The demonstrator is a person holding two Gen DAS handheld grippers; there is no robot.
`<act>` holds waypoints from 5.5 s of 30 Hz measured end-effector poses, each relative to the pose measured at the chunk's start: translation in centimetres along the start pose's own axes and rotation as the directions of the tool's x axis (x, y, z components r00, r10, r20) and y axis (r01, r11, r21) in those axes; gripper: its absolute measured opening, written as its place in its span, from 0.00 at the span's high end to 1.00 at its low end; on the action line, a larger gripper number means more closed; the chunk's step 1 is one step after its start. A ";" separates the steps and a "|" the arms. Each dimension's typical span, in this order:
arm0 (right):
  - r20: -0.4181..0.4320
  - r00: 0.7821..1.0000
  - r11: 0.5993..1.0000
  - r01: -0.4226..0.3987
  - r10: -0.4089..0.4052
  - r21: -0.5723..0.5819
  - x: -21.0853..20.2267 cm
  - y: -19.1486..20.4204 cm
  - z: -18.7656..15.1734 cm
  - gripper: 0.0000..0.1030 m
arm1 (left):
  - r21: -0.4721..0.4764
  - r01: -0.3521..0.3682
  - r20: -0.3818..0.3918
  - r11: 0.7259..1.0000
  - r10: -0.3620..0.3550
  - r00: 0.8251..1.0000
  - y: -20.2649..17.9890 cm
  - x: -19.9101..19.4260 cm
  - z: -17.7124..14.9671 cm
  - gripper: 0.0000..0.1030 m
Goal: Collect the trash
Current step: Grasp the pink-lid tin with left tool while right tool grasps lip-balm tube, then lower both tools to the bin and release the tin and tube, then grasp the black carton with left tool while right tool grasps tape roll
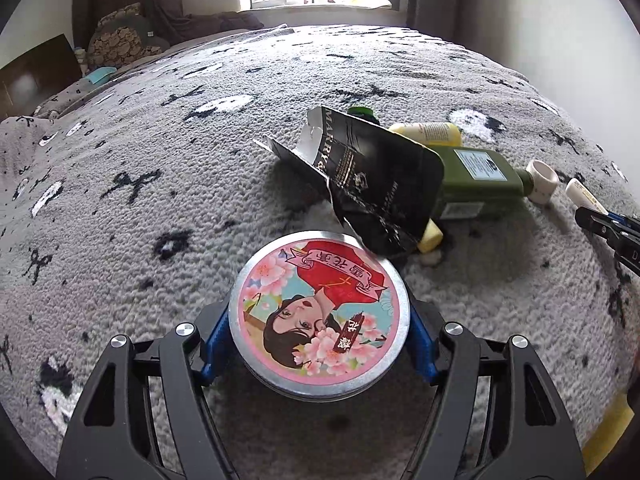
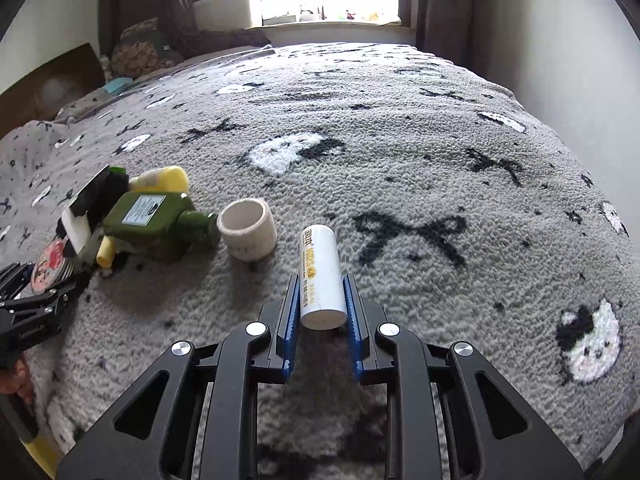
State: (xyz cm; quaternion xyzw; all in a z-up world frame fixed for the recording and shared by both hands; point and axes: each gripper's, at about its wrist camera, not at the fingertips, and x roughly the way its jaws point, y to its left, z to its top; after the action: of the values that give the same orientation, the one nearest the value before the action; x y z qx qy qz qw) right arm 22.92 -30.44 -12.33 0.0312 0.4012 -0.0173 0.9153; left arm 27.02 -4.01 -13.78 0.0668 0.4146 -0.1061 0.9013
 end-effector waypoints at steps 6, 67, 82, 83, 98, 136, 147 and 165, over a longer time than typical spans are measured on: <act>0.034 0.999 0.999 -0.030 0.031 -0.041 -3.4 0.4 -4.1 0.79 | 0.015 0.030 0.039 0.999 -0.030 0.999 -0.7 -3.3 -3.3 0.35; -0.414 0.868 0.948 -0.315 0.275 -0.032 -3.4 8.8 -27.9 0.78 | 0.003 0.232 -0.386 0.973 -0.213 0.898 -6.0 -2.8 -29.7 0.35; -0.313 0.915 0.963 -0.269 0.255 -0.001 -4.6 7.1 -25.9 0.28 | 0.015 0.187 -0.354 0.982 -0.170 0.920 -5.4 -3.9 -28.3 0.08; -0.290 0.924 0.965 -0.262 0.249 -0.005 -5.2 7.0 -25.3 0.24 | 0.013 0.188 -0.341 0.982 -0.172 0.924 -5.2 -4.4 -27.8 0.08; 0.041 0.983 0.982 -0.173 0.177 -0.073 -11.5 4.4 -14.4 0.15 | 0.104 0.098 -0.006 0.990 -0.098 0.995 -2.4 -12.3 -18.3 0.08; -0.033 0.998 0.998 -0.049 0.047 -0.047 5.5 3.8 4.1 0.66 | -0.063 0.023 -0.015 0.998 -0.024 1.000 -0.3 1.3 7.2 0.57; 0.003 0.999 0.996 -0.053 0.053 -0.073 3.1 3.7 3.0 0.67 | 0.002 0.030 -0.022 1.000 -0.030 0.999 -1.4 0.4 6.1 0.99; 0.141 0.965 0.964 -0.194 0.221 -0.181 -10.7 5.4 -5.2 0.67 | 0.090 0.145 0.146 0.985 -0.157 0.977 -1.9 -12.3 -4.0 0.99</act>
State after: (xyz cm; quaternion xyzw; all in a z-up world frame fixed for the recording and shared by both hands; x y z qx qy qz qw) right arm 12.19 -24.60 -7.78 -0.0046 0.3209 0.1099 0.9407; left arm 15.87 -3.33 -7.06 0.0624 0.3437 -0.1955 0.9164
